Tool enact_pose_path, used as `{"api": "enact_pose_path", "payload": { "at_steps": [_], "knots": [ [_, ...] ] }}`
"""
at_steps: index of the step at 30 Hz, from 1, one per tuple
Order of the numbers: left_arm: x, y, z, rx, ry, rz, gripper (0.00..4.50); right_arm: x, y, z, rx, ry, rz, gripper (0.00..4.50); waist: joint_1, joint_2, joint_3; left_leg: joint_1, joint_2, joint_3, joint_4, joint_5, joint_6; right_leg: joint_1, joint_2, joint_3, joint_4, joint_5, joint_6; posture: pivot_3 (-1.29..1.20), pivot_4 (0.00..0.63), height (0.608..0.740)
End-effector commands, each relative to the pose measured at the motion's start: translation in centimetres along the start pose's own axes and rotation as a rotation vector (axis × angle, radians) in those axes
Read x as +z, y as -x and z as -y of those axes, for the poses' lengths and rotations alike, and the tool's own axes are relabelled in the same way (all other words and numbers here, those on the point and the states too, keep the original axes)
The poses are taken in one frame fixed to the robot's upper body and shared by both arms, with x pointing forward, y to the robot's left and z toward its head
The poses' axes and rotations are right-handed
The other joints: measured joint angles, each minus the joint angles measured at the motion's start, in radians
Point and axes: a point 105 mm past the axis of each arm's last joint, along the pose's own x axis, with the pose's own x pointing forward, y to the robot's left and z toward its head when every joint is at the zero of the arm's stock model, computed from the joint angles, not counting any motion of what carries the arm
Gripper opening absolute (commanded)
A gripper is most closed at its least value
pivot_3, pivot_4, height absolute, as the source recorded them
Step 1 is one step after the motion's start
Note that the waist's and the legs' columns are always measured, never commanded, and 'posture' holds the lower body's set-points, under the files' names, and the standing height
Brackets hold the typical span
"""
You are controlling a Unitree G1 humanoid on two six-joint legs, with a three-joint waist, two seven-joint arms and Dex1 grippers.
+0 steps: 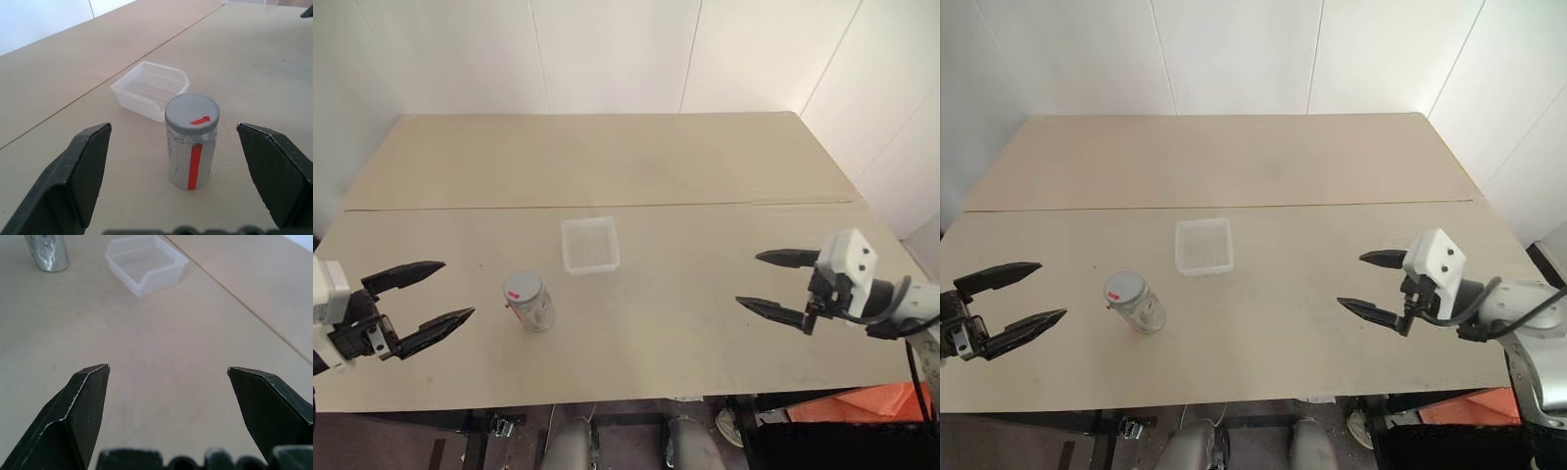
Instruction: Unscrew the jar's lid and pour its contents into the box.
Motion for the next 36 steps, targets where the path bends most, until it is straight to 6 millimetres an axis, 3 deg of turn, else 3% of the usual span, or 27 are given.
{"api": "enact_pose_path", "payload": {
  "at_steps": [1, 4, 14, 20, 29, 36],
  "knots": [
    [0.9, 0.0, 0.4, -0.026, -0.02, 0.021, 4.48, 1.8, 0.6, -0.2, -0.013, 0.064, 0.032, 4.5, -0.001, 0.0, 0.0, 0.0, 0.0, 0.0, 0.0, 0.0, 0.0, 0.0, 0.0, 0.0, 0.0, 0.0, 0.0, 0.0, 0.15, 0.74],
    [-0.2, -0.4, 0.6, -0.016, -0.016, -0.001, 4.48, 1.5, 0.1, -0.1, -0.017, 0.077, 0.005, 4.5, -0.002, 0.0, 0.0, 0.001, 0.0, 0.0, 0.0, 0.0, 0.0, 0.0, 0.0, 0.001, 0.0, -0.001, -0.002, 0.0, 0.15, 0.74],
    [-3.9, -2.1, 3.4, 0.01, 0.058, -0.029, 4.48, 4.7, -2.6, -1.5, 0.127, 0.134, 0.104, 4.5, -0.002, 0.0, 0.0, 0.001, 0.0, 0.001, 0.0, 0.0, 0.0, 0.0, 0.0, 0.002, 0.0, -0.001, -0.002, 0.0, 0.15, 0.74],
    [-5.8, -5.7, 2.9, 0.12, 0.055, 0.012, 4.48, 6.1, -3.5, -3.8, 0.26, 0.163, 0.146, 4.5, 0.014, 0.0, 0.0, 0.0, 0.0, 0.0, 0.002, 0.0, 0.0, 0.001, -0.001, 0.001, 0.0, 0.0, -0.002, 0.0, 0.15, 0.74],
    [-6.9, -8.6, 2.3, 0.176, 0.06, 0.053, 4.48, 6.8, -3.5, -4.1, 0.261, 0.207, 0.176, 4.5, 0.01, -0.001, -0.001, 0.0, 0.0, 0.0, 0.001, 0.0, 0.001, 0.0, -0.001, 0.001, 0.0, 0.001, -0.001, 0.0, 0.15, 0.74],
    [-6.7, -10.9, 1.5, 0.207, 0.092, 0.143, 4.48, 6.4, -3.2, -4.4, 0.254, 0.235, 0.157, 4.5, 0.012, -0.001, -0.001, 0.0, -0.001, 0.0, 0.002, 0.0, 0.001, 0.001, -0.001, 0.001, -0.001, 0.001, 0.0, 0.0, 0.15, 0.74]
  ]
}}
